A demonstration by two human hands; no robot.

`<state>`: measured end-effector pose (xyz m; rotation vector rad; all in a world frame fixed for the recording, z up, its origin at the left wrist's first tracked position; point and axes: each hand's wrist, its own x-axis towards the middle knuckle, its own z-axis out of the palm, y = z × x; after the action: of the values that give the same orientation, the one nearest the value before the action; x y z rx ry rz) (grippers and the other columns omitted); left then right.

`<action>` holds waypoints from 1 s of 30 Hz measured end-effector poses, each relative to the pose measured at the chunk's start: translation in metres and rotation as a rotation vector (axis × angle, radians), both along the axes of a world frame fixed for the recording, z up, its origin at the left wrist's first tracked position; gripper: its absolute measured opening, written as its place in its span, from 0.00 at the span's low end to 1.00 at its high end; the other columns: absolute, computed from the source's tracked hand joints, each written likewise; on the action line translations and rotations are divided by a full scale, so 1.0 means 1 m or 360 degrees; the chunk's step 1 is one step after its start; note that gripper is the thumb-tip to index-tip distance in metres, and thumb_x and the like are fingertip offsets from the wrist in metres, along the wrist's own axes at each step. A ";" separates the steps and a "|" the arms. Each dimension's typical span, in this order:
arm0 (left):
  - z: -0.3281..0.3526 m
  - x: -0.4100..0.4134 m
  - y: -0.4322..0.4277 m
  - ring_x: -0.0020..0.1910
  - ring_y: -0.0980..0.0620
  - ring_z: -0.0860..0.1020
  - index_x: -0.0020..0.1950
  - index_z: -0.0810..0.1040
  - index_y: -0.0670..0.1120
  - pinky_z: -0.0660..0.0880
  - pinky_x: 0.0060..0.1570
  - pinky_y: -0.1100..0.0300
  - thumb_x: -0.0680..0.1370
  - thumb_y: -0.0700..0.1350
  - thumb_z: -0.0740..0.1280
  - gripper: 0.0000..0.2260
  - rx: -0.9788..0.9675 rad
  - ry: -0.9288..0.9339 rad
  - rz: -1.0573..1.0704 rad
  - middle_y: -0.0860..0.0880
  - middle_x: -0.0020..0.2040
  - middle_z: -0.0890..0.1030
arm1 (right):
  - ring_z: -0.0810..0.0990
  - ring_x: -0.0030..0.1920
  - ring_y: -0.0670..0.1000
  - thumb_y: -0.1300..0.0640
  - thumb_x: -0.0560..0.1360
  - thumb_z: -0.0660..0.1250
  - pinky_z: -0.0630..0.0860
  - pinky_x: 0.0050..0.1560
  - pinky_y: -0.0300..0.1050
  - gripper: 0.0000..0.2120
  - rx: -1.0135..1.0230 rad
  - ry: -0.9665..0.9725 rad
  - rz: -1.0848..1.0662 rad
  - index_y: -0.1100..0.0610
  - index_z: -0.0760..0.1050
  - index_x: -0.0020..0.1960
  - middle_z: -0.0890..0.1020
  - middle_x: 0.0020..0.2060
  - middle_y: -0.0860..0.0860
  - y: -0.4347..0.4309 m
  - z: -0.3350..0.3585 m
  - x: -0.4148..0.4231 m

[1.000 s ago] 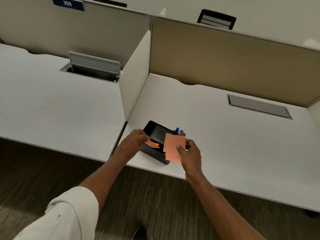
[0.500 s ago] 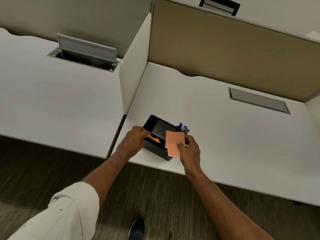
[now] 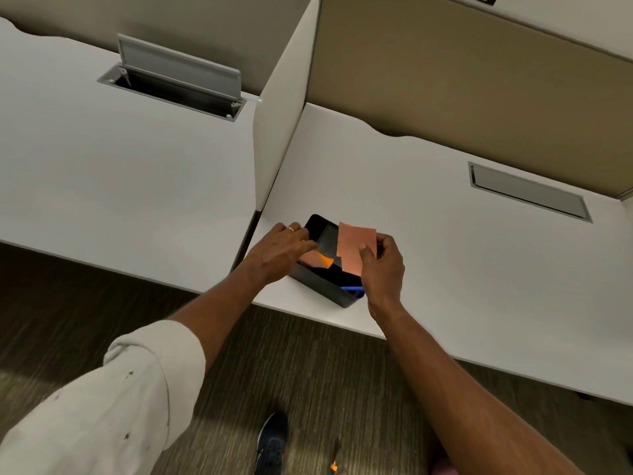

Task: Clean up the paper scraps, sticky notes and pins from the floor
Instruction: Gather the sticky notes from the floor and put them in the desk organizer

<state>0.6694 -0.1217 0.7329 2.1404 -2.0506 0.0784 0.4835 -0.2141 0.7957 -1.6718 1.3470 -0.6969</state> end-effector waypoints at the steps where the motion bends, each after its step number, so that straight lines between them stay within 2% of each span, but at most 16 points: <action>1: 0.006 0.000 -0.003 0.57 0.43 0.76 0.64 0.78 0.47 0.72 0.53 0.48 0.71 0.32 0.70 0.23 0.0029 -0.0028 -0.0017 0.44 0.58 0.80 | 0.79 0.51 0.51 0.59 0.80 0.63 0.79 0.51 0.49 0.08 -0.0009 -0.0004 -0.0008 0.51 0.73 0.58 0.78 0.50 0.46 -0.001 -0.001 0.002; 3: 0.015 -0.001 -0.011 0.59 0.44 0.74 0.66 0.76 0.48 0.69 0.57 0.48 0.74 0.36 0.69 0.21 0.0097 -0.0076 -0.0036 0.45 0.60 0.78 | 0.79 0.52 0.52 0.59 0.80 0.63 0.79 0.52 0.50 0.07 -0.0031 -0.0015 -0.0026 0.50 0.73 0.57 0.78 0.50 0.46 -0.003 -0.002 0.006; 7: 0.019 -0.001 -0.018 0.60 0.48 0.72 0.69 0.74 0.52 0.67 0.57 0.50 0.78 0.44 0.65 0.18 0.0279 -0.0226 -0.0150 0.48 0.58 0.76 | 0.77 0.51 0.49 0.60 0.80 0.63 0.76 0.49 0.43 0.08 -0.0073 -0.0059 -0.0022 0.48 0.71 0.55 0.77 0.50 0.44 -0.005 0.000 0.008; 11: 0.018 -0.001 -0.025 0.62 0.47 0.71 0.70 0.73 0.52 0.67 0.57 0.49 0.80 0.45 0.64 0.18 0.0436 -0.0398 -0.0290 0.47 0.61 0.76 | 0.78 0.51 0.49 0.60 0.80 0.63 0.76 0.49 0.42 0.08 -0.0065 -0.0063 -0.0034 0.47 0.71 0.54 0.76 0.47 0.41 -0.006 -0.003 0.008; 13: 0.015 -0.004 -0.030 0.63 0.46 0.71 0.72 0.69 0.51 0.69 0.57 0.48 0.79 0.43 0.66 0.22 0.0449 -0.0459 -0.0344 0.46 0.63 0.76 | 0.78 0.52 0.50 0.60 0.80 0.63 0.78 0.51 0.45 0.08 -0.0062 -0.0042 -0.0039 0.48 0.71 0.55 0.77 0.49 0.43 -0.006 -0.007 0.008; 15: 0.009 -0.008 -0.034 0.63 0.44 0.72 0.76 0.61 0.50 0.70 0.58 0.47 0.77 0.40 0.68 0.29 0.0452 -0.0373 -0.0321 0.45 0.64 0.77 | 0.78 0.53 0.51 0.59 0.81 0.63 0.78 0.53 0.47 0.07 -0.0057 -0.0015 -0.0050 0.51 0.73 0.58 0.77 0.51 0.46 -0.007 -0.010 0.008; 17: 0.001 -0.009 -0.034 0.61 0.43 0.75 0.78 0.57 0.50 0.72 0.58 0.47 0.77 0.39 0.70 0.33 0.0431 -0.0122 -0.0210 0.45 0.61 0.79 | 0.79 0.53 0.51 0.58 0.80 0.64 0.79 0.54 0.46 0.08 -0.0057 -0.0009 -0.0064 0.53 0.74 0.59 0.78 0.52 0.47 -0.006 -0.013 0.007; 20: -0.007 -0.005 -0.031 0.53 0.44 0.79 0.76 0.60 0.49 0.74 0.53 0.50 0.76 0.42 0.72 0.31 0.0303 0.0273 -0.0042 0.44 0.56 0.81 | 0.79 0.52 0.49 0.58 0.79 0.66 0.77 0.51 0.43 0.09 -0.0050 -0.0017 -0.0083 0.53 0.75 0.59 0.79 0.50 0.46 -0.006 -0.016 0.006; 23: -0.013 0.005 -0.020 0.53 0.47 0.79 0.72 0.65 0.50 0.74 0.51 0.51 0.74 0.50 0.74 0.30 0.0212 0.0571 0.0120 0.48 0.55 0.81 | 0.79 0.51 0.48 0.59 0.78 0.67 0.74 0.49 0.39 0.08 -0.0019 -0.0026 -0.0097 0.53 0.77 0.57 0.79 0.47 0.44 -0.007 -0.020 0.005; 25: -0.018 0.014 -0.011 0.54 0.50 0.79 0.69 0.68 0.51 0.75 0.53 0.49 0.73 0.53 0.75 0.28 0.0177 0.0585 0.0174 0.52 0.55 0.82 | 0.80 0.50 0.48 0.59 0.78 0.68 0.73 0.47 0.37 0.07 -0.0012 -0.0037 -0.0089 0.54 0.77 0.56 0.79 0.46 0.44 -0.008 -0.023 0.006; 27: -0.021 0.018 -0.005 0.53 0.51 0.79 0.63 0.75 0.53 0.74 0.53 0.51 0.74 0.53 0.73 0.19 0.0147 0.0513 0.0166 0.54 0.53 0.82 | 0.79 0.50 0.48 0.59 0.78 0.68 0.72 0.46 0.36 0.08 -0.0008 -0.0036 -0.0071 0.55 0.77 0.57 0.80 0.47 0.46 -0.008 -0.027 0.006; 30: -0.021 0.015 0.000 0.51 0.52 0.78 0.59 0.81 0.53 0.72 0.52 0.53 0.78 0.50 0.70 0.10 0.0109 0.0396 0.0081 0.54 0.51 0.83 | 0.80 0.52 0.50 0.58 0.78 0.69 0.77 0.50 0.45 0.09 0.0005 -0.0032 -0.0023 0.52 0.75 0.57 0.80 0.50 0.47 -0.007 -0.033 0.009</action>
<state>0.6843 -0.1216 0.7119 2.1187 -1.8834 -0.2427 0.4928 -0.2212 0.7629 -1.6496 1.3466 -0.7178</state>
